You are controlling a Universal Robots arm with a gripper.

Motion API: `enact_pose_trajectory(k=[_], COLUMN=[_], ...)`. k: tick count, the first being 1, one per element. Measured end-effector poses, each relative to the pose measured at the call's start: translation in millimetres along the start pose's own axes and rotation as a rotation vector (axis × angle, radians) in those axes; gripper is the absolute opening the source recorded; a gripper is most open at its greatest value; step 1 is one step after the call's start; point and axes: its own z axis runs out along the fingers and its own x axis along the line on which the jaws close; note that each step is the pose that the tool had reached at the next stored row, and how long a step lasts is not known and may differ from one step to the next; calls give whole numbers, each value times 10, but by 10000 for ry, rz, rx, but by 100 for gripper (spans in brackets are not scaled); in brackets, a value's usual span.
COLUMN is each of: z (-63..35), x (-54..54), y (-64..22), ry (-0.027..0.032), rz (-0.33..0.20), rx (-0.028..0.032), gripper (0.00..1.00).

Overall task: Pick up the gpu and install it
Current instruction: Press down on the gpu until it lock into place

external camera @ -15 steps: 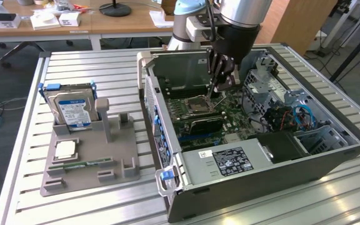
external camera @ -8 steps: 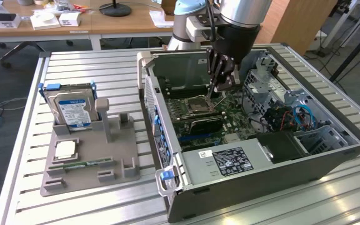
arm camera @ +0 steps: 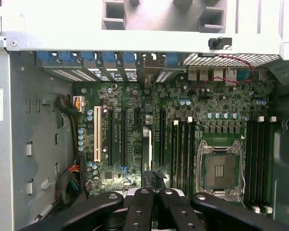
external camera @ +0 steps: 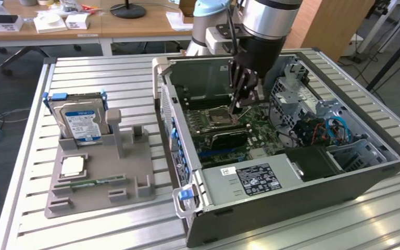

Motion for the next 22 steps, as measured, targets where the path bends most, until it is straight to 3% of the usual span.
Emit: enact_pose_trajectory(k=[22], z=[401], x=[7], y=[-7], ry=[-7], rz=[1], rx=[0], gripper=[10])
